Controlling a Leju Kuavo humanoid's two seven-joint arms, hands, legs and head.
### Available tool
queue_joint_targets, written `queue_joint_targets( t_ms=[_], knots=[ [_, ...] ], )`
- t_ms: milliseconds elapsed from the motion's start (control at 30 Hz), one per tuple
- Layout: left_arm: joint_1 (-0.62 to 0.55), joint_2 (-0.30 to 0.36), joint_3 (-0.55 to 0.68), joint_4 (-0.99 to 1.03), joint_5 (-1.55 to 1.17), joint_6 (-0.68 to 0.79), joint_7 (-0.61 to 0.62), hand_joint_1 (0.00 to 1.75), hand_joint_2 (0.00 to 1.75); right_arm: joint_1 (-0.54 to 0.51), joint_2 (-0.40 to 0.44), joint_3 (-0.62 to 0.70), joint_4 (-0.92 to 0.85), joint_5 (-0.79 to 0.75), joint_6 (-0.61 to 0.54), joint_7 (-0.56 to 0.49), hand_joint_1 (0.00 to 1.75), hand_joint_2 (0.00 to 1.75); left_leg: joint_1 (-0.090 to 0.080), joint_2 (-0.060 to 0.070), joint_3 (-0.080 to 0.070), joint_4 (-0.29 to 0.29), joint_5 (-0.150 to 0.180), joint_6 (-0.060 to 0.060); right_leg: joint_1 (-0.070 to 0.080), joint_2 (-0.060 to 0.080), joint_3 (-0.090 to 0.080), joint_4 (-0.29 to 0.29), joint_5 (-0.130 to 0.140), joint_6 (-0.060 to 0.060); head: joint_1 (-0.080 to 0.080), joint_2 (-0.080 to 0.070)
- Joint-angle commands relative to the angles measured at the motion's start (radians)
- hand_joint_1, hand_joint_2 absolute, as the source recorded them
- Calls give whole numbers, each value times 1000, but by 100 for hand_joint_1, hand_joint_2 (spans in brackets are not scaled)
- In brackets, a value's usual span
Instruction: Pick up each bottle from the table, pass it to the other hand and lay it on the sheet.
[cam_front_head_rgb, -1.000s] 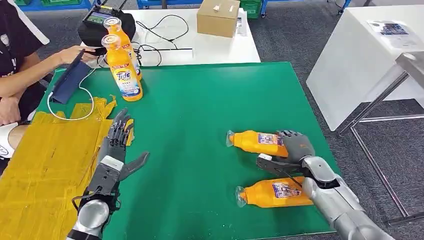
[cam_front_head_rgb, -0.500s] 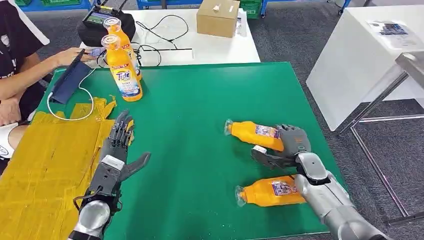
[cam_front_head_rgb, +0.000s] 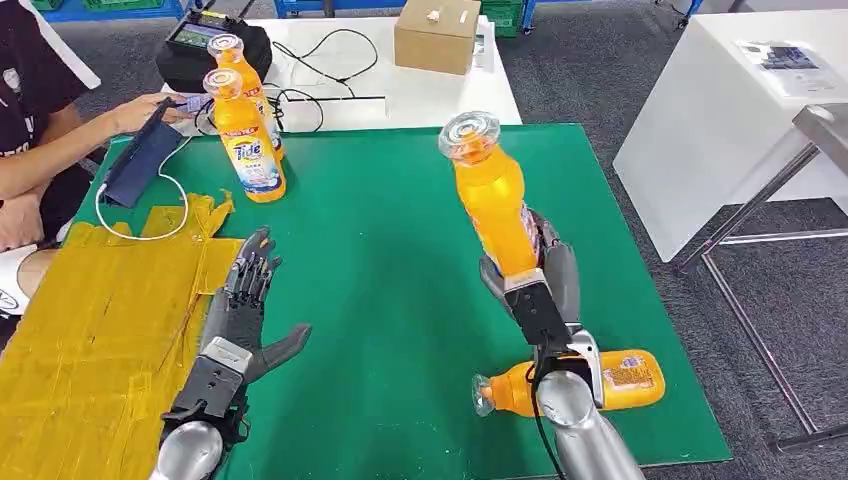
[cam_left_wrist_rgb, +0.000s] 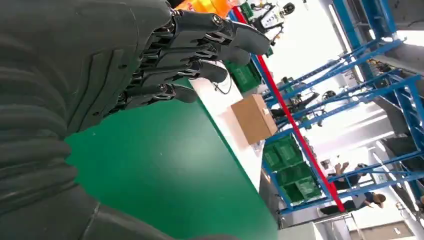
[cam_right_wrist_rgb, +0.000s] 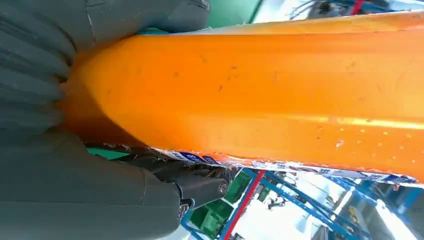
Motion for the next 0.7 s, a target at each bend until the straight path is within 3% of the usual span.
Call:
queue_joint_targets(
  t_ms=[33,233,567,700],
  knots=[
    [-7,10,-38,2,2,3,3,0,175,5,33,-28,-52,-21,13,-15,175,175,-1,1,3,-1,-1,2,0,-2,3,0,-1,-2,0,0],
    [-34,9,-48,40,30,-17,31,0,175,-4,54,51,-30,-50,70,-32,175,175,-1,2,4,-1,-1,1,0,-1,3,0,0,-2,0,0],
    [-120,-2,-86,107,48,-60,33,0,175,-141,71,256,281,17,231,-20,175,175,0,5,8,-4,0,2,1,0,6,-3,1,-2,0,0],
    [-154,-11,-125,120,49,-73,36,0,175,-179,104,358,340,77,220,-50,175,175,0,5,8,-3,0,2,1,1,6,-3,1,-3,0,0]
  ],
)
